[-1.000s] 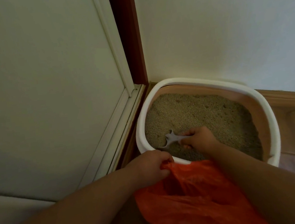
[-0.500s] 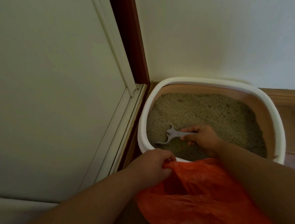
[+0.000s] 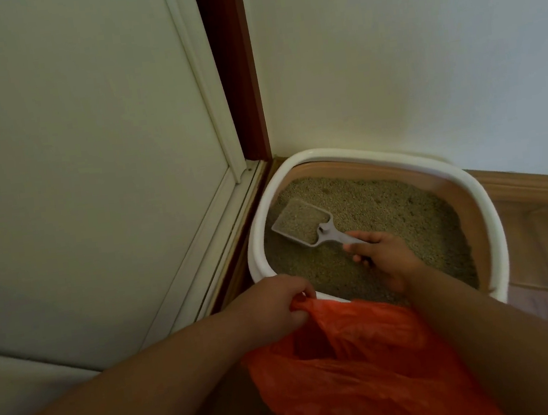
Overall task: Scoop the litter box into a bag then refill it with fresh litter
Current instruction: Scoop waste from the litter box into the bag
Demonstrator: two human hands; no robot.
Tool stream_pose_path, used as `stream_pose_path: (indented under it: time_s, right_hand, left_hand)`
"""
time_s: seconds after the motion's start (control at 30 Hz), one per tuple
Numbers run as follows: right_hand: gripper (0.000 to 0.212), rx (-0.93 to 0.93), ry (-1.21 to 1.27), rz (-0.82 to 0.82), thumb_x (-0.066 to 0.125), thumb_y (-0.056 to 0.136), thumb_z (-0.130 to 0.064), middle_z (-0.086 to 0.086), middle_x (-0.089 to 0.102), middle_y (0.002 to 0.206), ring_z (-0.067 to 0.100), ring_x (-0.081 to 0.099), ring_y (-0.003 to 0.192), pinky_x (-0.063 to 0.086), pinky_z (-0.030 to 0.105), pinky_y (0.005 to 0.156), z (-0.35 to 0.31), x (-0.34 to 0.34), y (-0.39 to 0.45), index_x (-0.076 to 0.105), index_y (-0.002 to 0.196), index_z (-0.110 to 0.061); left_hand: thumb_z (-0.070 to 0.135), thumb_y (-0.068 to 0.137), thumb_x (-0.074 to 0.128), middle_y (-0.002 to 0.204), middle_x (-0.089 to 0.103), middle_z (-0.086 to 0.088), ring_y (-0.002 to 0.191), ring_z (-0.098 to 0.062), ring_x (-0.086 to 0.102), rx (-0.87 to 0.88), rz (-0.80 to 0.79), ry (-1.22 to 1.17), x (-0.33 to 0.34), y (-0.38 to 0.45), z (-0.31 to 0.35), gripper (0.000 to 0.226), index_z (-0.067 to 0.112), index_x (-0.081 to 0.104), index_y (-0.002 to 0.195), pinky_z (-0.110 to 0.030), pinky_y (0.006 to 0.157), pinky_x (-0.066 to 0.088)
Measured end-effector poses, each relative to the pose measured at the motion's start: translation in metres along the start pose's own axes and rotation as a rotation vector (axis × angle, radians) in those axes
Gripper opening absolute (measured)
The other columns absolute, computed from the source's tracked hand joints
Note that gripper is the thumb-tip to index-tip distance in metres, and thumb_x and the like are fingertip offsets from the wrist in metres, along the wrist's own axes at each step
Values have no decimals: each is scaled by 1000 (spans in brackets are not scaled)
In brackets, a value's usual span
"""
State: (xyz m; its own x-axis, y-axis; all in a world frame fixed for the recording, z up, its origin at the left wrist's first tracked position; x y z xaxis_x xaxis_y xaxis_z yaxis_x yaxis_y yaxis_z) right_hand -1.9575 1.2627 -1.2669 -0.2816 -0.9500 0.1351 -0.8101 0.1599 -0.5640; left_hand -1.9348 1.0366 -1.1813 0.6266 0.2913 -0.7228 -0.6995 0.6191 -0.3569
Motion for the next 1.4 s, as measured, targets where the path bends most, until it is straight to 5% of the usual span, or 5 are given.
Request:
stream_pose_path:
  time_s: [0.2,0.47,0.87,1.1,1.4]
  right_hand:
    - [31,-61,-75,61,79,82,-6,4,74,90,10,56,65,35,25,53,-29,-46,-21,76,111,-18]
    - [22,-178,-412,150,81,83,-13,8,77,91,16,63,72,48,28,60,-57,-86,-51,76,103,-20]
    - [9,-181,-641,98,77,86,-6,9,77,76,20,73,67,63,32,63,-48,-6,-22,76,95,-7]
    - [23,-130,-546,72,76,88,-6,10,74,80,14,68,62,55,20,53,-41,40,12,73,111,-5]
    - [33,66,-72,-41,67,87,12,16,71,112,21,73,87,64,28,73,-17,33,33,72,117,-1]
  left_hand:
    - [28,90,66,114,63,10,99,-3,62,30,7,63,2,7,17,28,35,67,117,-34,90,56]
    - [27,91,65,114,63,8,99,-6,62,52,-26,103,10,12,35,29,32,66,120,-34,89,55]
    - [26,94,65,119,62,6,104,-7,61,41,-17,97,6,11,25,30,30,66,123,-31,92,54]
    - [25,94,63,117,61,4,101,-10,61,25,-13,84,4,11,9,30,26,65,123,-38,92,55]
    - [28,93,63,117,60,8,101,-7,61,32,11,23,-1,10,7,28,31,65,121,-36,92,56]
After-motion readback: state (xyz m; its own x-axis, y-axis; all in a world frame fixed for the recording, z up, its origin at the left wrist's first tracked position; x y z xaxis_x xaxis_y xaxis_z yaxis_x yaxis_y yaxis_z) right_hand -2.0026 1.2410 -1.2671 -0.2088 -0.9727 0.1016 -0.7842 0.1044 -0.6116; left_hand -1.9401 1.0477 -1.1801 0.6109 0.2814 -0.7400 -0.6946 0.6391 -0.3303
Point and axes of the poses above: each hand's wrist, its own y-axis towards the middle knuckle, its own x-axis out of the palm, z = x × y, the point moved 8 cm from there along y, towards the middle knuckle
